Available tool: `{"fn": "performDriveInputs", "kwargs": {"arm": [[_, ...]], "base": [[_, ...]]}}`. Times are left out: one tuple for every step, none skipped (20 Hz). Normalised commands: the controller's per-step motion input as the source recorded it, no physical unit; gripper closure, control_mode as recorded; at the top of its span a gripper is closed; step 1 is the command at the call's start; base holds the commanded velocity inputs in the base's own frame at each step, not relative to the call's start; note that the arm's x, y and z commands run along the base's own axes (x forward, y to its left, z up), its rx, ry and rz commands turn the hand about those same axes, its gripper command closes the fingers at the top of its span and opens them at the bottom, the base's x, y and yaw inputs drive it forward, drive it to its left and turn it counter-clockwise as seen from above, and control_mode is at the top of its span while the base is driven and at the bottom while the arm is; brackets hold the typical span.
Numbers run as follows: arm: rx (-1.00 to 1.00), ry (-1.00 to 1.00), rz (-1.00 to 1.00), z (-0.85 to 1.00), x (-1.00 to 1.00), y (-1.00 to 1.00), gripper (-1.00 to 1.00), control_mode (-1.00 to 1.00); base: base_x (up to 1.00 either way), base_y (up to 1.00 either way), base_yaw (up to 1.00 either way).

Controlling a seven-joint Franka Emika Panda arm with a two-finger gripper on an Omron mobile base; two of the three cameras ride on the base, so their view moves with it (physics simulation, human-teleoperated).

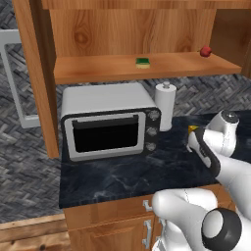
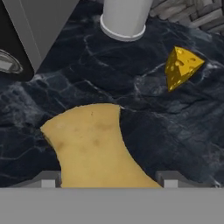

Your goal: Pick the sponge and sponge from the cabinet and place them on the counter.

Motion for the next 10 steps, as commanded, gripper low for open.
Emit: {"fn": "performDriveInputs", "kwargs": {"arm": [[0.01,0.02,0.00,-0.37,0.17,-0.04,1.00,-1.00],[0.01,0.02,0.00,-0.39,0.17,-0.03,1.00,-1.00],[0.01,0.01,0.00,-0.36,0.16,-0.04,1.00,-1.00],[0.01,0.01,0.00,-0.35,0.14,-0.05,1.00,-1.00],[0.02,0.00,0.00,-0.35,0.11,-0.07,1.00,-1.00],[0.03,0.00,0.00,-0.34,0.11,-0.07,1.00,-1.00],[0.03,0.00,0.00,-0.31,0.13,-0.05,1.00,-1.00],[0.03,0.00,0.00,-0.29,0.14,-0.03,1.00,-1.00],[0.02,0.00,0.00,-0.29,0.18,-0.03,1.00,-1.00],[0.01,0.00,0.00,-0.26,0.19,-0.01,1.00,-1.00]], "base": [[0.00,0.00,0.00],[0.00,0.00,0.00],[0.00,0.00,0.00],[0.00,0.00,0.00],[0.00,0.00,0.00],[0.00,0.00,0.00],[0.00,0.00,0.00],[0.00,0.00,0.00],[0.00,0.00,0.00],[0.00,0.00,0.00]]}}
